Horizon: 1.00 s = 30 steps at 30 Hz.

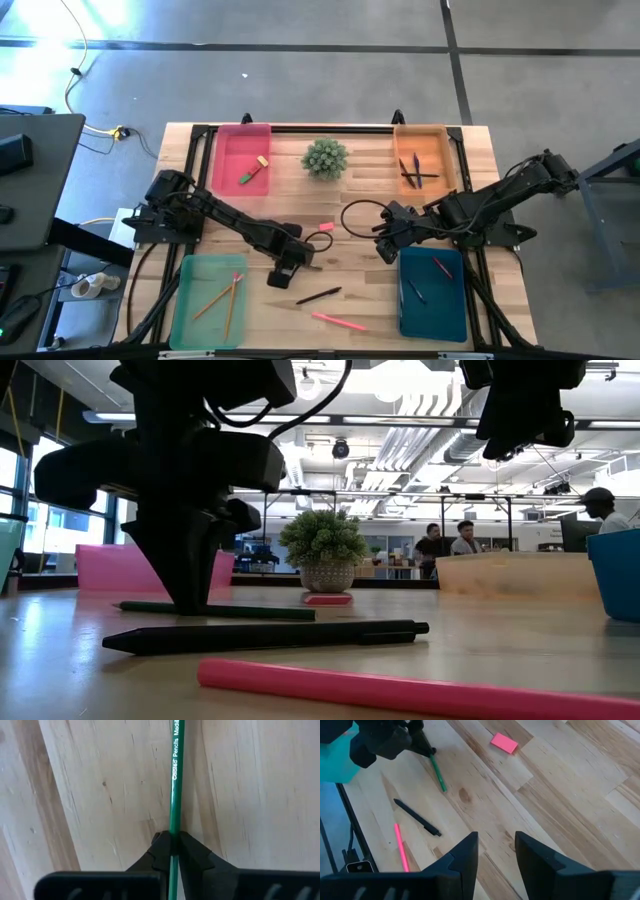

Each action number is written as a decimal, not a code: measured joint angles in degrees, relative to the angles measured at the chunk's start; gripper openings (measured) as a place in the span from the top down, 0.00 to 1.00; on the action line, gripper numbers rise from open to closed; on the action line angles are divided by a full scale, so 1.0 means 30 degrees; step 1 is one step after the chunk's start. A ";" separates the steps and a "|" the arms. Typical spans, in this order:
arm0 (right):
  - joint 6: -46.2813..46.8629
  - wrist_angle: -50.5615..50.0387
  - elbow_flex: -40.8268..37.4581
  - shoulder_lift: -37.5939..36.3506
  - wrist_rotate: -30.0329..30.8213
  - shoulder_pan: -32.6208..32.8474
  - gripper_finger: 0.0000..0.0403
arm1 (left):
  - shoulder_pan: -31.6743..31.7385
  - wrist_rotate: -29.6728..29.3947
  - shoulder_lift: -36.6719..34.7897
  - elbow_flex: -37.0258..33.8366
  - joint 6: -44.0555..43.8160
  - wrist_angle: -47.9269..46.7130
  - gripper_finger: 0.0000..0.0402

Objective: Sort crayons/erasers/pens/pencils in bins
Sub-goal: Put the green pencil into the green bin

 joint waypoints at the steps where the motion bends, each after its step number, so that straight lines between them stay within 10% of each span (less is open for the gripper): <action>1: 0.0000 0.0000 -0.0007 0.0000 0.0000 0.0000 0.70 | -0.0009 0.0008 0.0000 0.0000 -0.0111 0.0006 0.97; 20: 0.0000 0.0037 -0.0002 0.0000 0.0002 0.0000 0.70 | -0.0438 -0.0293 -0.3912 -0.0197 -0.2364 -0.1013 0.99; 30: -0.0483 0.0462 -0.0007 0.0007 0.0188 -0.0092 0.70 | -0.2957 -0.1233 -0.9261 -0.1615 -0.8995 -0.4572 0.99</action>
